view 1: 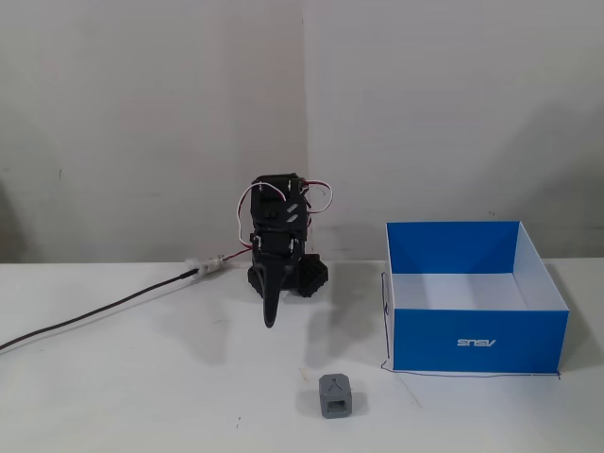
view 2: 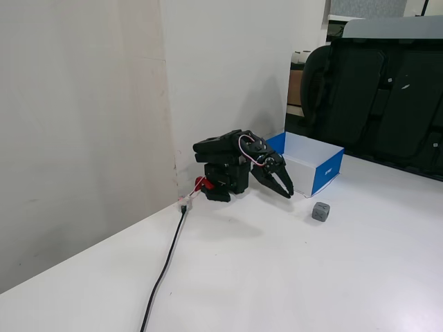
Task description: Pick the gray block and keep it in the box.
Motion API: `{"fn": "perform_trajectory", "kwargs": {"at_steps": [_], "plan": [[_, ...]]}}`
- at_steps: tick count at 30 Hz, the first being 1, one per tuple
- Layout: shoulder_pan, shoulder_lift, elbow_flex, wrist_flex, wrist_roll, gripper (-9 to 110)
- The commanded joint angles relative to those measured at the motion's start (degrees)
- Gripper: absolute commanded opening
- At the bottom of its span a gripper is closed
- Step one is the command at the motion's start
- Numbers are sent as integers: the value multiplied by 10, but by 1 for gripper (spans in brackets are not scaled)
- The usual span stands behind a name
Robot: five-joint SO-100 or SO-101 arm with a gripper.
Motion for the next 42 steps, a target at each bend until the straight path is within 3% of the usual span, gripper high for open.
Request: {"fn": "perform_trajectory", "kwargs": {"at_steps": [1,19,22,28,35,42], "plan": [[-4,90,-9,1,-3,0],[-8,90,-11,-3,-3,0],[-26,83,-72,20,4,0],[-41,-231,-266,-13,17,0],[-81,-500,-382,-25,52,0],[-143,-592,-379,-50,111,17]]}}
